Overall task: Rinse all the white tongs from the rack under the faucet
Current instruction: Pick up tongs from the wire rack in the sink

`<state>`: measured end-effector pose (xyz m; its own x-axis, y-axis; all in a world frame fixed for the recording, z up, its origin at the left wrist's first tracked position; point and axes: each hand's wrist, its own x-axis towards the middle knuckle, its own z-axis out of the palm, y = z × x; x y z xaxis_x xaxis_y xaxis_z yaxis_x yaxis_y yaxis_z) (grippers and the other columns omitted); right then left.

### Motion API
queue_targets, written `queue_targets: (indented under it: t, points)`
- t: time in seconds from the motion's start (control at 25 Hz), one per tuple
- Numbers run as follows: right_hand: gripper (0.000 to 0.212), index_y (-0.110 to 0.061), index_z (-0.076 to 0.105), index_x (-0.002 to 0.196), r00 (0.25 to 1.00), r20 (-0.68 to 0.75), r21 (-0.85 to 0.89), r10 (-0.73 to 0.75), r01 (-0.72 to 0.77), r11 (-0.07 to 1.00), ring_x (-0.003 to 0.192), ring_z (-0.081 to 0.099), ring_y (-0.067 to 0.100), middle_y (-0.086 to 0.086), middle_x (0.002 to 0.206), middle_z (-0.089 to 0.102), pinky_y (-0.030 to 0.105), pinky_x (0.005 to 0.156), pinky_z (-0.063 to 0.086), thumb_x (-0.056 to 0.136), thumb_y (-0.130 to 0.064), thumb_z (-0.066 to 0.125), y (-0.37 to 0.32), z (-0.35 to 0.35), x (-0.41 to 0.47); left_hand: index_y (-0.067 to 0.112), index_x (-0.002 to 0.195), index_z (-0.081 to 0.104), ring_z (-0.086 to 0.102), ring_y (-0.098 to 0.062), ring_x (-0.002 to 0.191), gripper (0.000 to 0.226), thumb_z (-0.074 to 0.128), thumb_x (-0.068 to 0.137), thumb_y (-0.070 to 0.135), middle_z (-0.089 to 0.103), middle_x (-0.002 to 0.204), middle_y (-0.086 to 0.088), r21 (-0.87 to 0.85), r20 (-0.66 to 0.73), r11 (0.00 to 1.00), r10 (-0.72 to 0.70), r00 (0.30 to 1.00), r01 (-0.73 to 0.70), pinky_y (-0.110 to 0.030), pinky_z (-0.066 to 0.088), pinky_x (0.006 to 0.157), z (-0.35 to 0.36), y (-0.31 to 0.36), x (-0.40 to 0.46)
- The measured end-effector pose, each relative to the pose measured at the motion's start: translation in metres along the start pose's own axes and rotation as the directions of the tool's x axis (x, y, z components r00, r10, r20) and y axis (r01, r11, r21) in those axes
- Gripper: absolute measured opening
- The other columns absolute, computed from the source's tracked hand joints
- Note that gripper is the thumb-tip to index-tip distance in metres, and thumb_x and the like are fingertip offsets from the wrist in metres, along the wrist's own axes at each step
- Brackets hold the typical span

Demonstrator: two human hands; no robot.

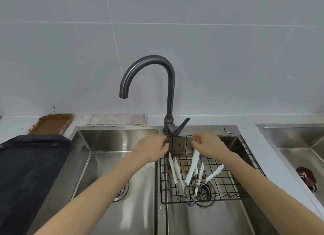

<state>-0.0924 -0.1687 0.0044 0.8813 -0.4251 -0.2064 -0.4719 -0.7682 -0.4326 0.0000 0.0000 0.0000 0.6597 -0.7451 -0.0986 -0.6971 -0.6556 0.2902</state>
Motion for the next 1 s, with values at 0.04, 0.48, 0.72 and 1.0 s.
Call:
queue_targets:
  t: [0.04,0.48,0.72,1.0]
  points:
    - [0.038,-0.009,0.058,0.121,0.999,0.02,-0.005,0.031,-0.031,1.0,0.101,0.06,0.026,0.012,0.114,0.067,0.035,0.087,0.047,0.091,-0.028,0.046,0.004,0.006,0.003,0.006,0.117,0.056,0.057,-0.029,0.108,0.038,0.035,0.093,0.029,0.063,0.117,-0.011,-0.012,0.037,1.0,-0.012,0.999,0.013,-0.038,0.047,0.087,0.008,0.002,0.0]
    - [0.044,-0.005,0.045,0.123,0.951,0.19,-0.02,0.243,-0.243,0.97,0.09,0.059,0.028,0.017,0.114,0.06,0.032,0.069,0.045,0.091,-0.035,0.047,0.033,0.083,0.004,0.009,0.132,0.045,0.065,-0.029,0.093,0.041,0.038,0.094,0.023,0.071,0.099,-0.016,-0.351,0.36,0.91,-0.088,0.929,0.223,-0.033,0.049,0.086,0.108,0.018,-0.015]
    - [0.046,-0.005,0.035,0.125,0.967,0.106,-0.059,0.232,-0.226,0.972,0.105,0.059,0.034,0.017,0.114,0.06,0.032,0.067,0.04,0.091,-0.03,0.051,0.028,0.099,0.0,0.008,0.137,0.035,0.056,-0.018,0.076,0.047,0.042,0.093,0.02,0.062,0.076,-0.002,-0.479,0.438,0.801,-0.136,0.888,0.359,-0.02,0.042,0.068,0.123,0.026,-0.015]
    - [0.048,-0.002,0.028,0.13,0.967,0.067,-0.018,0.245,-0.244,0.969,0.104,0.057,0.037,0.022,0.118,0.053,0.032,0.068,0.038,0.089,-0.014,0.05,0.022,0.105,-0.001,0.007,0.135,0.035,0.056,-0.009,0.053,0.048,0.047,0.089,0.007,0.063,0.096,-0.008,-0.606,0.405,0.677,-0.188,0.895,0.417,-0.011,0.048,0.05,0.122,0.033,-0.019]
